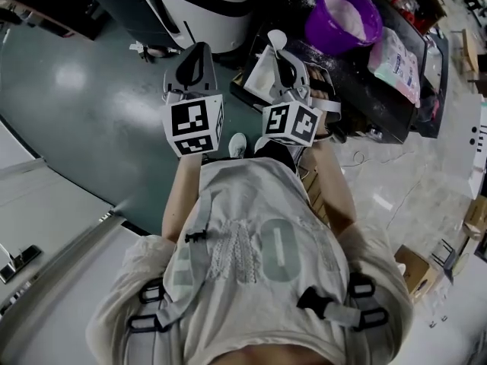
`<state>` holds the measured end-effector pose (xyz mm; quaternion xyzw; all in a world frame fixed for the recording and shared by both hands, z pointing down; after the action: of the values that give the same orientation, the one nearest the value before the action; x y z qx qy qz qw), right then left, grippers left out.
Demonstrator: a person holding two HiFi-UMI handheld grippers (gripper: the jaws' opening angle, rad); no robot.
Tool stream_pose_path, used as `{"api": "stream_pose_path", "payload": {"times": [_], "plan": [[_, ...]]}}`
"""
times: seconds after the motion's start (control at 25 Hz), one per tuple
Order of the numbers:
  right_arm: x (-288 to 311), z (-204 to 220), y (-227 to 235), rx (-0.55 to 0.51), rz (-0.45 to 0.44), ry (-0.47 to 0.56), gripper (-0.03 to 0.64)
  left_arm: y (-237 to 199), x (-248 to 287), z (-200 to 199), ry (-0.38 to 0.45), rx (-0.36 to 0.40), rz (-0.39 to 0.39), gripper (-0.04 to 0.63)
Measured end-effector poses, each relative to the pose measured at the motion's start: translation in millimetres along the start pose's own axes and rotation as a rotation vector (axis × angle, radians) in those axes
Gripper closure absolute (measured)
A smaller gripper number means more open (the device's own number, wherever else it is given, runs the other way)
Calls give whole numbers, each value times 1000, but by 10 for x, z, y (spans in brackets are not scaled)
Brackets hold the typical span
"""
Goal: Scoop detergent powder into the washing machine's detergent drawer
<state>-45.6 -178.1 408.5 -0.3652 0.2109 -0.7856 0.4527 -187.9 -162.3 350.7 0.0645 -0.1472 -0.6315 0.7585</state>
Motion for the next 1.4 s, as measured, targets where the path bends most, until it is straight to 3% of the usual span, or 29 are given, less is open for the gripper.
{"api": "stream_pose_path", "payload": {"times": [0.4, 0.6, 0.88, 1.08, 1.4], "plan": [[-434, -541, 503, 449, 128, 200, 606, -28, -169, -305, 73, 21, -7, 575], [-683, -686, 564, 597, 167, 296, 606, -4, -275, -365, 103, 23, -9, 575], [-940, -655, 567, 794, 147, 381, 606, -27, -389, -343, 127, 27, -27, 575], [-986, -553, 596, 851, 155, 391, 606, -36, -380, -323, 122, 30, -29, 574], [-971, -600, 612, 854, 140, 399, 606, 32, -333, -392, 131, 39, -9, 575]]}}
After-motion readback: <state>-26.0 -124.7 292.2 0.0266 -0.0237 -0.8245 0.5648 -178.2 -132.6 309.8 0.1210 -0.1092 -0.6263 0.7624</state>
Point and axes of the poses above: the fingertips, and each gripper's own axes: x forward along the fingers, y to its right, z out of its underside, the point moved 1 cm from there along -x, backward along the fingers, and after that the axes turned 15 degrees about x, right-handed, at the moved point
